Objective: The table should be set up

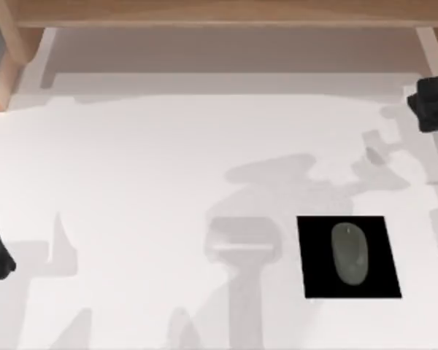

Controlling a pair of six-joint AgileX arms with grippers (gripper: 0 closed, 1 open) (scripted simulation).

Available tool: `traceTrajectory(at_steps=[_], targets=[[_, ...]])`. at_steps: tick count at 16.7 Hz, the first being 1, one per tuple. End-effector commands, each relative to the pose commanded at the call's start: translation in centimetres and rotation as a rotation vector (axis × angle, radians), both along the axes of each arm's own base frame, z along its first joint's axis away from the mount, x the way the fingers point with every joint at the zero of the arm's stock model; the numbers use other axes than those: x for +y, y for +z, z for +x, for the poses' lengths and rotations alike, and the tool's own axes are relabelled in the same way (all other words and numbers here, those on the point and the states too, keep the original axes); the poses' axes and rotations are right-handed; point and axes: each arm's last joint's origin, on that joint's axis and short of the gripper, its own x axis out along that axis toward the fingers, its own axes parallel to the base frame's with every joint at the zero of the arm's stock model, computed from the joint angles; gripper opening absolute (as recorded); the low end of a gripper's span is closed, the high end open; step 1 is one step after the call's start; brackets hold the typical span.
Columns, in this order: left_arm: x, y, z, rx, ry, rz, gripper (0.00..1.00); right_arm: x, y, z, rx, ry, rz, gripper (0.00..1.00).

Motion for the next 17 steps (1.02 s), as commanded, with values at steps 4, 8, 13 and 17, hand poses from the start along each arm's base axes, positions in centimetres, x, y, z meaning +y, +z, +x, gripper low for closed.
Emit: traceTrajectory(at_steps=[4, 8, 13, 17], targets=[[0.0, 0.0, 0.0, 0.000, 0.000, 0.000, 1.00, -4.7, 1.3, -0.3, -0.228, 0.020, -0.112, 1.00], [0.0, 0.0, 0.0, 0.000, 0.000, 0.000, 1.00, -8.8, 2.2, -1.2, -0.429, 0.033, -0.278, 1.00], [0.0, 0.0, 0.0, 0.000, 0.000, 0.000, 1.00, -12.8, 2.7, -2.9, -0.623, 0.053, -0.527, 1.00], [0.0, 0.0, 0.0, 0.000, 0.000, 0.000, 1.00, -15.3, 2.5, -4.5, -0.731, 0.068, -0.745, 1.00]])
